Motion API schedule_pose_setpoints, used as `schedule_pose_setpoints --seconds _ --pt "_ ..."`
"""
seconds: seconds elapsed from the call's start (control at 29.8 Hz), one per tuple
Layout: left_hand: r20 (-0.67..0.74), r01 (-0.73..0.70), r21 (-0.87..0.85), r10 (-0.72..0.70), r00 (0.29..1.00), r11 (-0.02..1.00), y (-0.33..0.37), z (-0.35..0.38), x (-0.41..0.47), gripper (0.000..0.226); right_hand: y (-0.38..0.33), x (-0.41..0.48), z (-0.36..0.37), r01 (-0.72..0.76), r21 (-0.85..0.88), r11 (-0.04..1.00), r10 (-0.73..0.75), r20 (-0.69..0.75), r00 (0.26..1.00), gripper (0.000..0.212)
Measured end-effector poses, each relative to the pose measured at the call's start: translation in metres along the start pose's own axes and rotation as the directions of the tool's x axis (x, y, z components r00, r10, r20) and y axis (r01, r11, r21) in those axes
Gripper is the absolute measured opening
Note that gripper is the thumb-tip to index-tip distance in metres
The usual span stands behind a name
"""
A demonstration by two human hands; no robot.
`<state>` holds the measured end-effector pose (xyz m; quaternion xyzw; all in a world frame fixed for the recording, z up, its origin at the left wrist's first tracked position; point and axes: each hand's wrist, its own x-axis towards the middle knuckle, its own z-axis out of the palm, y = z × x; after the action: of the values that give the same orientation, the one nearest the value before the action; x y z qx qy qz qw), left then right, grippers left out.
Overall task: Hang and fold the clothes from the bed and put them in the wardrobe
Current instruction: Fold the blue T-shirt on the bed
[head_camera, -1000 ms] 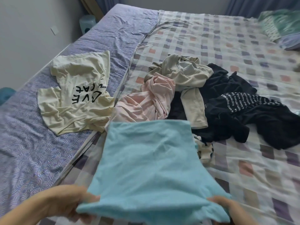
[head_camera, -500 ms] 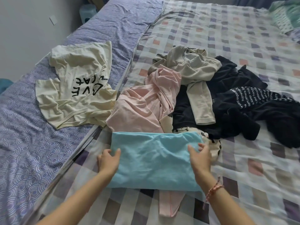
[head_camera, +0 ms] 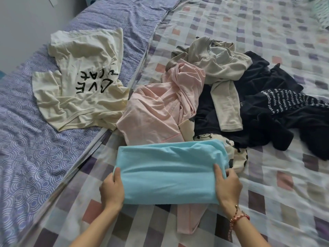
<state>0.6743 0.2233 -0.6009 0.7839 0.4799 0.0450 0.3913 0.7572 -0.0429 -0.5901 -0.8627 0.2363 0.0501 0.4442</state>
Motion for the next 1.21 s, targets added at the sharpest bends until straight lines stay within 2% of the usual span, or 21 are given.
schedule_pose_setpoints --seconds 0.07,0.13,0.17,0.2,0.24,0.27,0.3,0.37,0.44,0.47,0.5,0.57,0.6,0.71,0.77,0.84,0.91,0.97,1.07,1.14,1.21 --pt "0.068 0.062 0.112 -0.07 0.995 0.992 -0.01 0.001 -0.002 0.044 0.009 0.002 -0.005 -0.057 -0.041 0.998 0.059 0.041 0.997 0.035" --pt "0.069 0.04 0.192 -0.054 0.996 0.98 -0.008 0.001 0.004 0.036 0.007 0.007 -0.008 -0.046 -0.085 0.995 0.053 0.072 0.996 0.034" --pt "0.053 -0.006 0.179 -0.003 0.999 0.984 -0.003 0.001 0.009 0.031 0.006 0.011 -0.009 0.031 -0.136 0.99 -0.026 0.043 0.999 0.04" --pt "0.055 -0.063 0.134 0.056 0.997 0.989 0.006 -0.002 0.013 0.031 0.001 0.014 -0.011 0.17 -0.213 0.962 -0.171 0.011 0.985 0.05" --pt "0.079 -0.104 0.077 0.098 0.992 0.992 0.014 -0.003 0.019 0.037 -0.002 0.022 -0.011 0.351 -0.306 0.885 -0.358 0.035 0.933 0.061" --pt "0.112 -0.111 0.019 0.108 0.988 0.994 0.021 -0.002 0.026 0.045 -0.004 0.03 -0.008 0.525 -0.391 0.756 -0.525 0.116 0.843 0.07" --pt "0.142 -0.097 -0.039 0.102 0.985 0.994 0.028 -0.001 0.032 0.053 -0.009 0.037 -0.006 0.65 -0.441 0.619 -0.621 0.231 0.749 0.076" --pt "0.17 -0.059 -0.127 0.081 0.982 0.99 0.041 -0.001 0.037 0.059 -0.023 0.052 0.001 0.793 -0.431 0.43 -0.674 0.432 0.599 0.072" --pt "0.139 -0.077 -0.171 0.101 0.985 0.982 0.048 -0.001 0.04 0.052 -0.038 0.064 0.007 0.863 -0.421 0.28 -0.695 0.531 0.484 0.048" --pt "0.113 -0.116 -0.186 0.138 0.984 0.976 0.05 -0.001 0.042 0.044 -0.045 0.07 0.007 0.877 -0.432 0.212 -0.699 0.56 0.444 0.041" --pt "0.095 -0.168 -0.197 0.189 0.977 0.966 0.05 -0.003 0.044 0.032 -0.051 0.074 0.007 0.886 -0.421 0.195 -0.679 0.594 0.432 0.041" --pt "0.1 -0.248 -0.189 0.27 0.958 0.95 0.046 -0.004 0.05 0.011 -0.063 0.084 0.002 0.878 -0.399 0.265 -0.598 0.646 0.475 0.038" --pt "0.114 -0.257 -0.182 0.28 0.953 0.949 0.044 -0.004 0.053 0.008 -0.069 0.087 -0.001 0.856 -0.407 0.317 -0.527 0.675 0.516 0.035" --pt "0.156 -0.248 -0.189 0.278 0.948 0.95 0.039 -0.003 0.062 0.008 -0.079 0.096 -0.007 0.813 -0.474 0.339 -0.31 0.759 0.572 0.033" --pt "0.164 -0.267 -0.175 0.295 0.941 0.948 0.037 -0.003 0.064 0.009 -0.085 0.099 -0.015 0.798 -0.474 0.372 -0.222 0.789 0.573 0.015" --pt "0.158 -0.274 -0.17 0.301 0.941 0.947 0.034 0.0 0.067 0.01 -0.091 0.105 -0.025 0.726 -0.416 0.548 -0.16 0.799 0.579 0.025" --pt "0.141 -0.274 -0.177 0.3 0.943 0.945 0.033 0.002 0.068 0.01 -0.094 0.11 -0.031 0.602 -0.308 0.736 -0.175 0.773 0.61 0.03" --pt "0.125 -0.237 -0.188 0.262 0.957 0.953 0.033 0.006 0.07 0.012 -0.09 0.113 -0.023 0.598 -0.33 0.73 -0.239 0.697 0.676 0.032" --pt "0.127 -0.05 -0.231 0.081 0.989 0.972 0.032 0.011 0.072 0.03 -0.075 0.111 -0.005 0.614 -0.407 0.676 -0.313 0.596 0.739 0.04" --pt "0.144 0.053 -0.232 -0.02 0.989 0.971 0.026 0.011 0.071 0.039 -0.072 0.109 -0.002 0.594 -0.375 0.711 -0.308 0.594 0.743 0.038" --pt "0.208 0.083 -0.218 -0.037 0.977 0.972 0.02 0.007 0.064 0.043 -0.068 0.11 -0.006 0.626 -0.376 0.683 -0.27 0.666 0.695 0.041"
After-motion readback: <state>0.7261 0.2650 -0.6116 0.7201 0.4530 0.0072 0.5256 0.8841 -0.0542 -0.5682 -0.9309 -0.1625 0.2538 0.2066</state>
